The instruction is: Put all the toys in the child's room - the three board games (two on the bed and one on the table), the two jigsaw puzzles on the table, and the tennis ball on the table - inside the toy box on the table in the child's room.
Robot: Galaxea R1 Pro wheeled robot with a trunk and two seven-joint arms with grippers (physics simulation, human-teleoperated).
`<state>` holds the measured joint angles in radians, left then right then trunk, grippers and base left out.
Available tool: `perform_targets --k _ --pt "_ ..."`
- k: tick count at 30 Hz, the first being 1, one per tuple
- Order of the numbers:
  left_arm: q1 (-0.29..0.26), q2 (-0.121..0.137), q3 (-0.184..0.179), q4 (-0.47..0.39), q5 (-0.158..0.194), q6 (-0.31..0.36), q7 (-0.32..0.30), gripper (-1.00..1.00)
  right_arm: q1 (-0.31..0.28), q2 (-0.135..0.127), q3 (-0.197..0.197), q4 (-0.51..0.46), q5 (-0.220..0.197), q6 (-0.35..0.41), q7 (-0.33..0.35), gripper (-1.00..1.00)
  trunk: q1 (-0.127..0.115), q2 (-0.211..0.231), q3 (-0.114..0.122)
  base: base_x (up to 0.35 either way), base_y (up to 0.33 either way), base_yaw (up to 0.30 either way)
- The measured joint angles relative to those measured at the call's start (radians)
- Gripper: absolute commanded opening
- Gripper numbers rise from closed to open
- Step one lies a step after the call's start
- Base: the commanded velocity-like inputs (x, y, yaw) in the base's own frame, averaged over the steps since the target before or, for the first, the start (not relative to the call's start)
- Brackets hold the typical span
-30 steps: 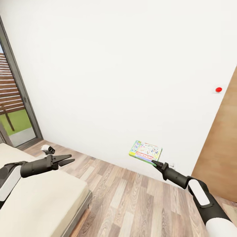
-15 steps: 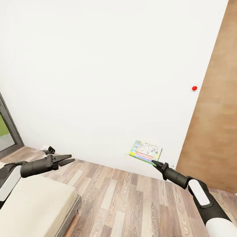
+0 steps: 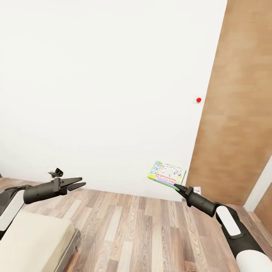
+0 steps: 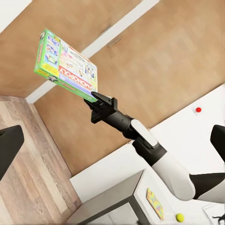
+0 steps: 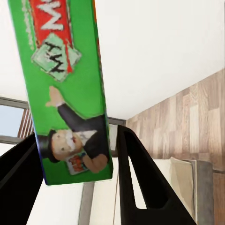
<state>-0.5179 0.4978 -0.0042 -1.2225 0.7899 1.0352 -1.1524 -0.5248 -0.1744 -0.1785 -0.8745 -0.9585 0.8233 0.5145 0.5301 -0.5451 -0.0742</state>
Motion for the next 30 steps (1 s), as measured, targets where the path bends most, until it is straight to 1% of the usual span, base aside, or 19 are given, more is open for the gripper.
perform_targets --k 15,20,30 --pt "0.000 -0.001 0.000 0.000 -0.002 0.000 0.002 1.00 0.000 -0.001 -0.001 0.000 0.000 0.000 0.000 -1.00 0.000 0.000 0.000 -0.001 0.000 -0.275" --pt "0.000 -0.008 0.000 0.000 -0.010 0.000 0.011 1.00 0.000 -0.002 -0.001 0.000 0.000 0.000 0.000 -1.00 0.000 0.000 0.000 0.000 0.000 -0.275" --pt "0.000 -0.009 0.000 0.000 -0.011 0.000 0.012 1.00 0.000 -0.001 -0.001 0.000 0.000 0.001 0.000 -1.00 0.000 0.000 0.000 0.000 0.000 -0.275"
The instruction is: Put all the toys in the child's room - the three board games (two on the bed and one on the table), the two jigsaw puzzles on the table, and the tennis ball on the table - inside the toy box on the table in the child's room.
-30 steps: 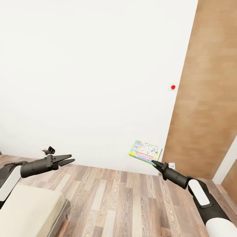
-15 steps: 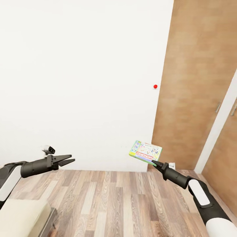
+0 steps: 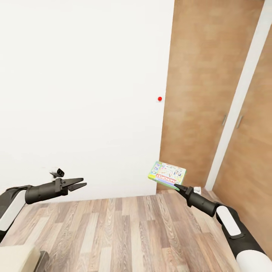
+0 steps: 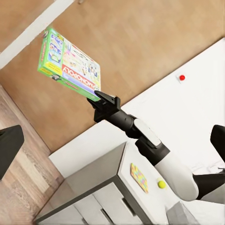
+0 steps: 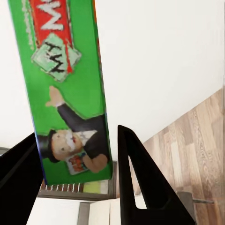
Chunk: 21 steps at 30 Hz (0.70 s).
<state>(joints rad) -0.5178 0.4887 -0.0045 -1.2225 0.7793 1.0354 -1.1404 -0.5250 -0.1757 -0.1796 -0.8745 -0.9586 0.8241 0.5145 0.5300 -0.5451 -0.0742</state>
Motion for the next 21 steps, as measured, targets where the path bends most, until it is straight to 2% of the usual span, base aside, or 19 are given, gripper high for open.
perform_targets --k 21 --pt "0.000 -0.001 -0.001 0.001 0.001 0.000 0.000 1.00 -0.001 -0.001 0.000 0.000 0.000 -0.001 0.000 -1.00 0.000 0.000 0.000 0.000 0.000 -0.275"
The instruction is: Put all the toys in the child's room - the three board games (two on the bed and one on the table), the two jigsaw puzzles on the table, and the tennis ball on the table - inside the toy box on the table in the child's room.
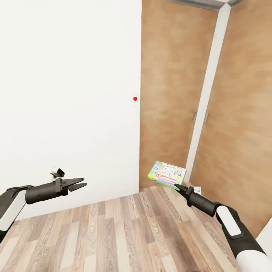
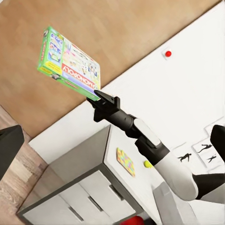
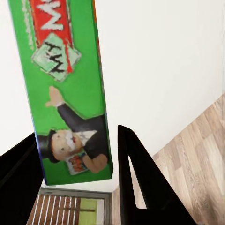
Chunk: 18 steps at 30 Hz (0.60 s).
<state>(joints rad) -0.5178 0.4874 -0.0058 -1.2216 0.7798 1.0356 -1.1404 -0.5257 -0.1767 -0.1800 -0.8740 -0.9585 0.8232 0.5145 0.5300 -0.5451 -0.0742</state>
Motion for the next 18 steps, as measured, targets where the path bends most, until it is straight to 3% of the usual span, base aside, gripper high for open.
perform_targets --k 5,18 --pt "0.000 -0.050 -0.041 -0.001 -0.012 -0.001 0.001 1.00 0.000 0.001 0.000 0.001 0.000 0.000 0.000 -1.00 0.000 0.000 0.000 0.000 0.000 -0.275" --pt "0.000 -0.056 -0.041 0.000 -0.010 0.000 0.001 1.00 -0.001 0.002 0.002 0.001 0.002 -0.032 0.000 -1.00 0.000 0.000 0.000 0.000 0.000 -0.275"
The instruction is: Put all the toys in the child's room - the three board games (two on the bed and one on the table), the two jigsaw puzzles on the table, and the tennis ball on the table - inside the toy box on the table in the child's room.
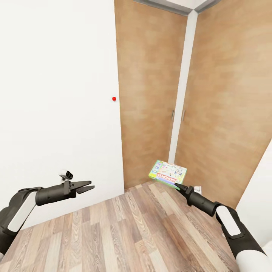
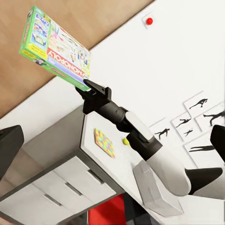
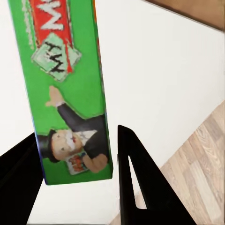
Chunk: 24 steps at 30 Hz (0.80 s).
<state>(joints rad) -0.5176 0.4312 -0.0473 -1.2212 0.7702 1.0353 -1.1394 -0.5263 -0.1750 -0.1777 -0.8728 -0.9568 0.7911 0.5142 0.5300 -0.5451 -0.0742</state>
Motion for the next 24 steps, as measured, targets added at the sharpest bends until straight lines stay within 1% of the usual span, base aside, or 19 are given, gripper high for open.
perform_targets --k 12,20,24 --pt "0.000 -0.001 0.003 0.000 -0.010 0.000 0.001 1.00 0.000 -0.001 -0.001 0.000 0.000 -0.009 0.001 -1.00 0.000 0.000 0.000 0.000 0.002 -0.275" --pt "0.000 -0.001 0.003 0.000 -0.010 0.000 0.001 1.00 0.000 -0.002 -0.001 0.000 0.000 -0.010 0.001 -1.00 0.000 0.000 0.000 -0.015 0.109 -0.275" --pt "0.000 -0.001 0.003 0.000 -0.010 0.000 0.001 1.00 0.000 -0.002 -0.001 0.000 0.000 -0.009 0.001 -1.00 0.000 0.000 0.000 -0.007 0.035 -0.275"
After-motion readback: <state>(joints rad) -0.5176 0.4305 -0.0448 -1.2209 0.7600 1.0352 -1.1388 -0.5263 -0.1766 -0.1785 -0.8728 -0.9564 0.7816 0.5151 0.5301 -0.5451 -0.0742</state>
